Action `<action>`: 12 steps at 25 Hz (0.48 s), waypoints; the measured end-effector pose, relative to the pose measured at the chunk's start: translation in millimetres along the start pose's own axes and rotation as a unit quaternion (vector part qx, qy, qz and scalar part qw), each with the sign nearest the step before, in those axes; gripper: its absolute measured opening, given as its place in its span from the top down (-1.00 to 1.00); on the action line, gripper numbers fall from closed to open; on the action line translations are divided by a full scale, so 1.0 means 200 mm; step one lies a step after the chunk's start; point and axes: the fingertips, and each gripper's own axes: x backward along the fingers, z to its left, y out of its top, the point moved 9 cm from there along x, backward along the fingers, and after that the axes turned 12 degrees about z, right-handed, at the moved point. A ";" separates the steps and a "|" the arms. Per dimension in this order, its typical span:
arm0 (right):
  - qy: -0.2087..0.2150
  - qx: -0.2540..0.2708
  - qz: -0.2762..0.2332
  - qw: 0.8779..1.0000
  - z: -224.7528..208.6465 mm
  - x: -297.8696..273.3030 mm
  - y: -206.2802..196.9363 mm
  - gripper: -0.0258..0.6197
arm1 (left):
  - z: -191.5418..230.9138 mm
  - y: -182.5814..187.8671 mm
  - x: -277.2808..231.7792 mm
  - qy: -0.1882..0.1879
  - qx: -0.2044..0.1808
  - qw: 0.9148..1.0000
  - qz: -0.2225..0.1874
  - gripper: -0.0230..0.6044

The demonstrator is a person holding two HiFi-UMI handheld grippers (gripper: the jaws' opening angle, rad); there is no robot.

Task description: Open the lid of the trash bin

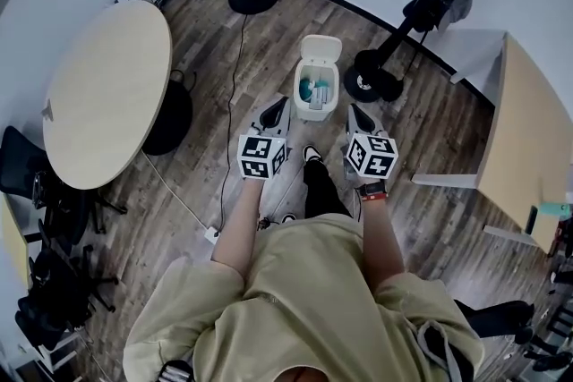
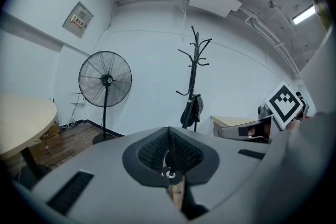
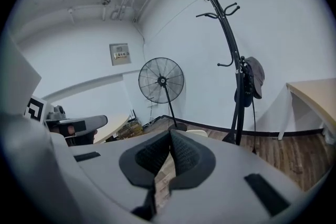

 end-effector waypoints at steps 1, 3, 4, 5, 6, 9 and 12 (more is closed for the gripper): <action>-0.002 0.003 -0.006 1.000 0.01 0.01 0.02 0.87 | 0.00 0.01 0.01 0.007 0.000 1.000 -0.004 0.86; -0.009 0.007 -0.017 1.000 0.02 0.03 0.03 0.87 | 0.00 0.03 0.02 0.015 0.001 1.000 -0.012 0.86; -0.013 0.010 -0.022 1.000 0.02 0.04 0.04 0.87 | 0.00 0.04 0.02 0.016 0.001 1.000 -0.016 0.86; -0.015 0.011 -0.028 0.999 0.02 0.05 0.05 0.87 | 0.00 0.04 0.03 0.018 0.000 1.000 -0.018 0.86; -0.016 0.013 -0.033 0.999 0.03 0.06 0.05 0.87 | -0.01 0.04 0.03 0.019 -0.001 1.000 -0.020 0.86; -0.016 0.014 -0.045 0.999 0.05 0.09 0.06 0.87 | -0.02 0.04 0.06 0.022 -0.006 0.999 -0.023 0.86; -0.015 0.010 -0.050 0.999 0.07 0.11 0.07 0.87 | -0.01 0.05 0.07 0.024 0.000 0.999 -0.029 0.86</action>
